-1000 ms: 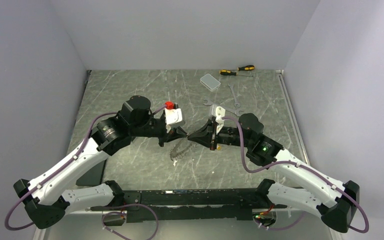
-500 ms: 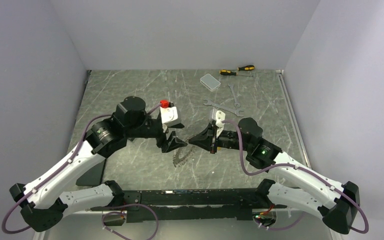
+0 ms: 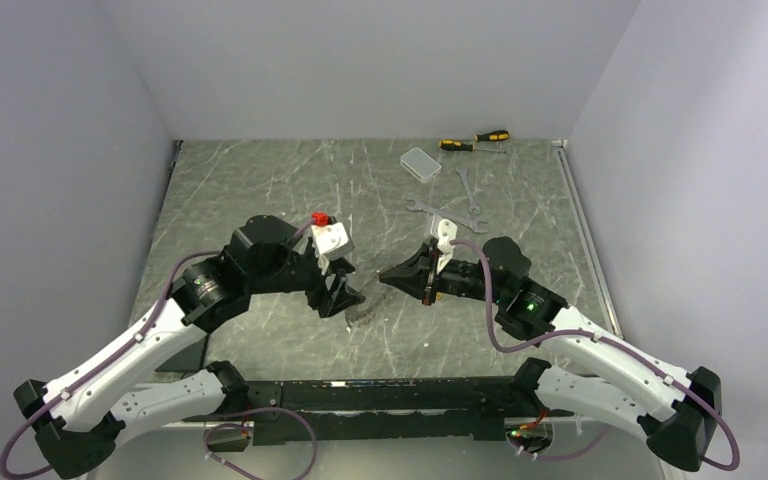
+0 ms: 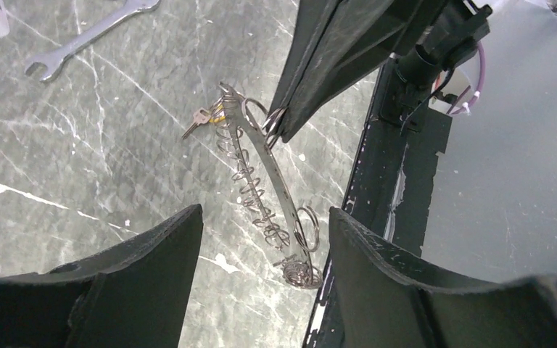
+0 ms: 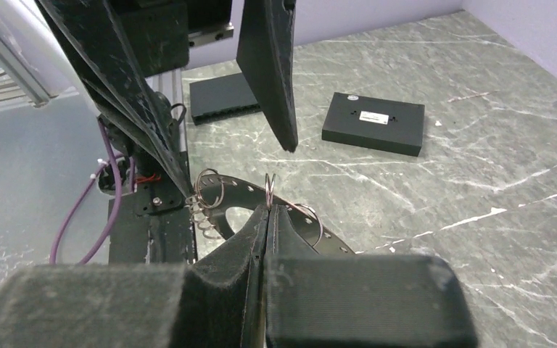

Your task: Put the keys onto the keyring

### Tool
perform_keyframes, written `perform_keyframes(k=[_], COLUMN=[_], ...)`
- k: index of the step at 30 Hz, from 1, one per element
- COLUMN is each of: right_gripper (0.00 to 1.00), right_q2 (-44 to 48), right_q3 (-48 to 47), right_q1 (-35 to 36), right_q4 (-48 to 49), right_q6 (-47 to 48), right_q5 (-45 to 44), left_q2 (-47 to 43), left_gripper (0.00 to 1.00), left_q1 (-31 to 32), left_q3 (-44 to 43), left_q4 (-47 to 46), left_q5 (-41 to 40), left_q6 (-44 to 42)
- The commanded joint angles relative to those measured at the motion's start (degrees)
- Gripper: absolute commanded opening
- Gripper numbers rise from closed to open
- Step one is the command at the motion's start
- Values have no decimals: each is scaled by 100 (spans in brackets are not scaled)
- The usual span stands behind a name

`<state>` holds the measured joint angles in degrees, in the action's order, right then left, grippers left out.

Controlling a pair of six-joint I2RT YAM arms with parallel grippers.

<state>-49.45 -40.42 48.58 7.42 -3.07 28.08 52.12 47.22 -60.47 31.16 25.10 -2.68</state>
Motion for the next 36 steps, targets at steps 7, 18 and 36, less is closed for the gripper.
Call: perform_keyframes(k=[7,18,36], right_gripper=[0,0,0], right_q2=[128,100,-547], right_q3=[-72,-101,-510], right_q1=[20,20,103], right_q4=[446,564,0], right_q6=[-191,-474,-1043], right_q5=[-110,-277,-1481], left_q2=[136,375,543], left_gripper=[59,5,0], left_q1=[5,6,0], left_q3=[372,405,235], left_q4=[-746,-1002,-1001], left_q5=[-137,16,-164], left_q6=[427,353,516])
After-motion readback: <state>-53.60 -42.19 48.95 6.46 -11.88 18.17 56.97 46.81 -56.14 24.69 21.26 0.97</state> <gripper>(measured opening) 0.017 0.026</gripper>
